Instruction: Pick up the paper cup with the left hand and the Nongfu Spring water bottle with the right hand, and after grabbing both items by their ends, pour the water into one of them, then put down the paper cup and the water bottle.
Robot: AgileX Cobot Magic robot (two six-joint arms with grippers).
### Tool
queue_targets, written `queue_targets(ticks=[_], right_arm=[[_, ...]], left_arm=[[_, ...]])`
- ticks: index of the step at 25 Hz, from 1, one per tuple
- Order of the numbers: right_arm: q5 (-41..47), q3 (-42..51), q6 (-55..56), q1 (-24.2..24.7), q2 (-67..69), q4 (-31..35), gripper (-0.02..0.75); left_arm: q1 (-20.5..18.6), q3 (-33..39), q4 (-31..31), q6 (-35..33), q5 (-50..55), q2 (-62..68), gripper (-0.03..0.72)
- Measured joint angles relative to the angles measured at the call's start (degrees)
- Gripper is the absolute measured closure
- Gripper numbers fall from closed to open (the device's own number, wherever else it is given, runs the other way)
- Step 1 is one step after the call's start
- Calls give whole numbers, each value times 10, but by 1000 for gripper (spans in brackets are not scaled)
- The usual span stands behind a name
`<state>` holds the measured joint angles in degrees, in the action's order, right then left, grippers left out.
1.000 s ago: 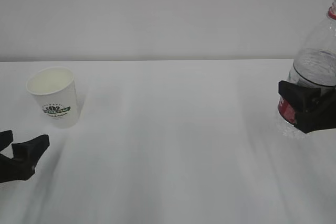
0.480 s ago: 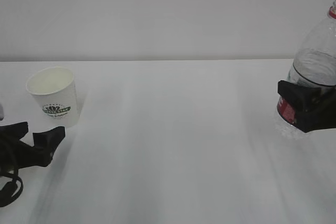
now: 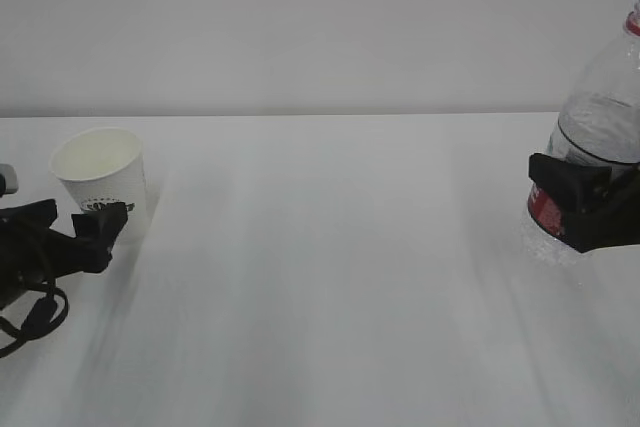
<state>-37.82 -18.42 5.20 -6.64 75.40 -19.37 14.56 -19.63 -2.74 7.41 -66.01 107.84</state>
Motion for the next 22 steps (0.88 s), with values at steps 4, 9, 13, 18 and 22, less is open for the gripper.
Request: queue_targets(ticks=[4,9,13,18,22], right_arm=[[0,0,0,0,0,0,252],[0,0,0,0,0,0,252],[0,0,0,0,0,0,252],[0,0,0,0,0,0,252],[0,0,0,0,0,0,252]], left_arm=[[0,-13,-1,-1,0,0,3],[0,-14,-1,-1,11,0,10],[0,-14,-1,-1,13,1,35],[0,-14,-1,-1,36,1,79],[-10,-14,24,-26,72,1,83]])
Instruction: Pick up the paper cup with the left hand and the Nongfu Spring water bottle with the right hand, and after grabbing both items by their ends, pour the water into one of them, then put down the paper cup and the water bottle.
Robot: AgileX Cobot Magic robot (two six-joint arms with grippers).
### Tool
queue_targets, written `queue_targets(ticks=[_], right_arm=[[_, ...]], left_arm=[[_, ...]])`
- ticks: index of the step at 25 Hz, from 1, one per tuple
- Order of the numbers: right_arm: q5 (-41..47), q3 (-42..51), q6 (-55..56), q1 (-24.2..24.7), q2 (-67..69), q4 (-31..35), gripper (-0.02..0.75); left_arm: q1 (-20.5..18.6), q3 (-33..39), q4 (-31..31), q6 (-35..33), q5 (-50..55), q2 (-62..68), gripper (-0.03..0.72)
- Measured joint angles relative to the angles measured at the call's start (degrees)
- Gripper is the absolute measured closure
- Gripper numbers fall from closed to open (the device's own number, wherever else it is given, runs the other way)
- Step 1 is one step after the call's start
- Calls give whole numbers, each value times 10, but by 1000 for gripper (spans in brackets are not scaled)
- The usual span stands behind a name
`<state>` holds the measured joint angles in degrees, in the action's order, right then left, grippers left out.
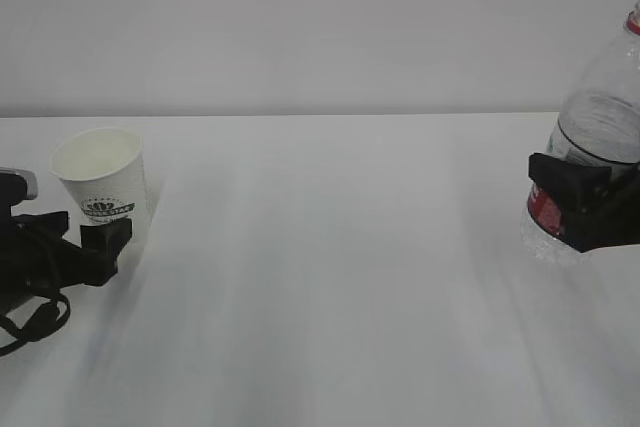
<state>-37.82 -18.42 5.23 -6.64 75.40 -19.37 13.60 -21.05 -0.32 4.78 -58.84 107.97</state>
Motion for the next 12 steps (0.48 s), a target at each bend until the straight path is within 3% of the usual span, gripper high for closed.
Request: queue_targets(ticks=[9,12], right_arm=[[0,0,0,0,0,0,252],[0,0,0,0,0,0,252]], left_arm=[[-92,-7,94,9,1,0,84],[-99,-14,133,27,0,0,85]])
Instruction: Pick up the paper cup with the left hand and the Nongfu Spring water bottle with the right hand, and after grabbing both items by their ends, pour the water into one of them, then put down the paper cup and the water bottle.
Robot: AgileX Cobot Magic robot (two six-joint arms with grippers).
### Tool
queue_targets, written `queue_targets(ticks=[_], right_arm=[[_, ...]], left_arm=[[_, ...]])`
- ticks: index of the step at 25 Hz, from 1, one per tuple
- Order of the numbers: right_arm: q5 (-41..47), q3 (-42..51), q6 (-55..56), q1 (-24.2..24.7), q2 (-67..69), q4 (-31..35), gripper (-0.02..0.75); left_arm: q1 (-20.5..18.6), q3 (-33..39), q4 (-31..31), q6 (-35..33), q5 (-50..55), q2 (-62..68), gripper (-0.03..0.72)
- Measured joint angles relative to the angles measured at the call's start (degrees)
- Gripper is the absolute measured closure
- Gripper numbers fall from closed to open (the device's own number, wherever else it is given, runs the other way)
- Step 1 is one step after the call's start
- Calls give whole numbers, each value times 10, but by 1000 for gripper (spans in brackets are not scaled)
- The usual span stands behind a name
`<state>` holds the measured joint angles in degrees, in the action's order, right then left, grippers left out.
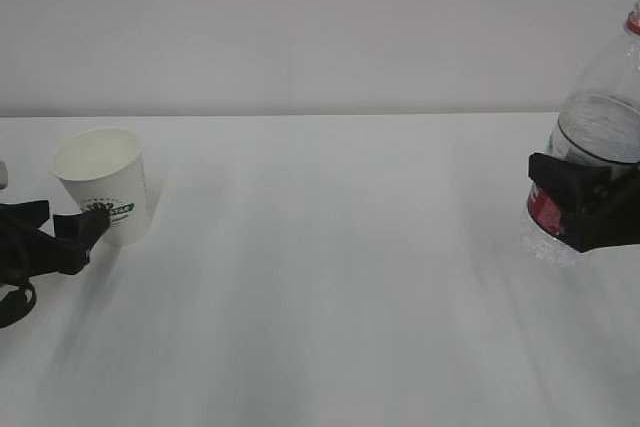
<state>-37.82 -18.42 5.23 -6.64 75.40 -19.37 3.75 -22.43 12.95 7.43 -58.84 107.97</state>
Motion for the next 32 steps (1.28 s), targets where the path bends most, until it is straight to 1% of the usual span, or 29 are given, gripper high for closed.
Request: queue_targets(ticks=[4,10,15,18,23,32], right_arm=[[0,0,0,0,0,0,252],[0,0,0,0,0,0,252],[0,0,0,0,0,0,252],[0,0,0,0,0,0,252],[0,0,0,0,0,0,252],[0,0,0,0,0,0,252]], left_arm=[[-1,0,27,4,0,0,87],[-1,-11,45,14,0,21,87],[-1,-23,40,17,-18,57,87],[-1,-23,26,17,-39,60,92],[-1,-23,22,17,-62,60,95],[-1,-23,21,17,-66,60,111]])
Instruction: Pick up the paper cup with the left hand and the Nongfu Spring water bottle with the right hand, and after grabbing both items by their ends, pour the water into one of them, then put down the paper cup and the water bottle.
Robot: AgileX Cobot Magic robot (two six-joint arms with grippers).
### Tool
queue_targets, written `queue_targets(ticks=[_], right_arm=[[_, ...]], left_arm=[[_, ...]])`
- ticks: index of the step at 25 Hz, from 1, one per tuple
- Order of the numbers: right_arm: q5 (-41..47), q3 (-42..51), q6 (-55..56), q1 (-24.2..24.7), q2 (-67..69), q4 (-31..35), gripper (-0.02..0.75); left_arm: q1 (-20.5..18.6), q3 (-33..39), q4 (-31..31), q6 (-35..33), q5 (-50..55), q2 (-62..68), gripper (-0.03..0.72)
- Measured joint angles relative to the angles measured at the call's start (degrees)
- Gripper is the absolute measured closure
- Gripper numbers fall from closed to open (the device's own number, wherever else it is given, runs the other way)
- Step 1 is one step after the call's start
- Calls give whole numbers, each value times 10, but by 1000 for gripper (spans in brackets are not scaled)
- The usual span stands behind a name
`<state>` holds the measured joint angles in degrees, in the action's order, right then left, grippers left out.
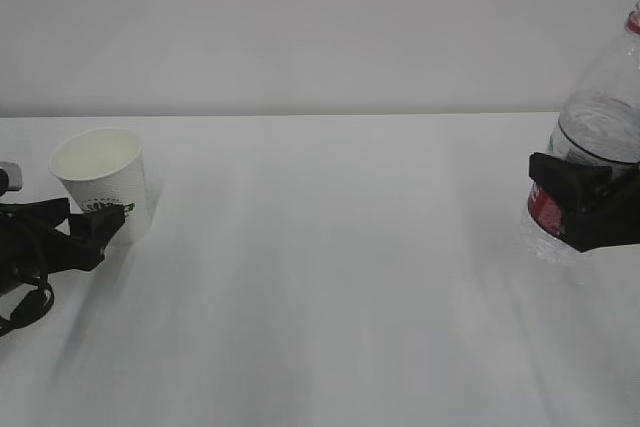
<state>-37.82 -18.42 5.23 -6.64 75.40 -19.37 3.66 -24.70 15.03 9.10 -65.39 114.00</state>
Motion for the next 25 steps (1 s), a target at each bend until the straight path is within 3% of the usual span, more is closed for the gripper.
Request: queue_targets(ticks=[8,18,25], right_arm=[[0,0,0,0,0,0,252],[0,0,0,0,0,0,252],[0,0,1,0,0,0,252]], left_arm=[[0,0,-1,0,3,2,22],[0,-2,-3,0,0,31,15],[0,-40,-3,0,3,35,15]])
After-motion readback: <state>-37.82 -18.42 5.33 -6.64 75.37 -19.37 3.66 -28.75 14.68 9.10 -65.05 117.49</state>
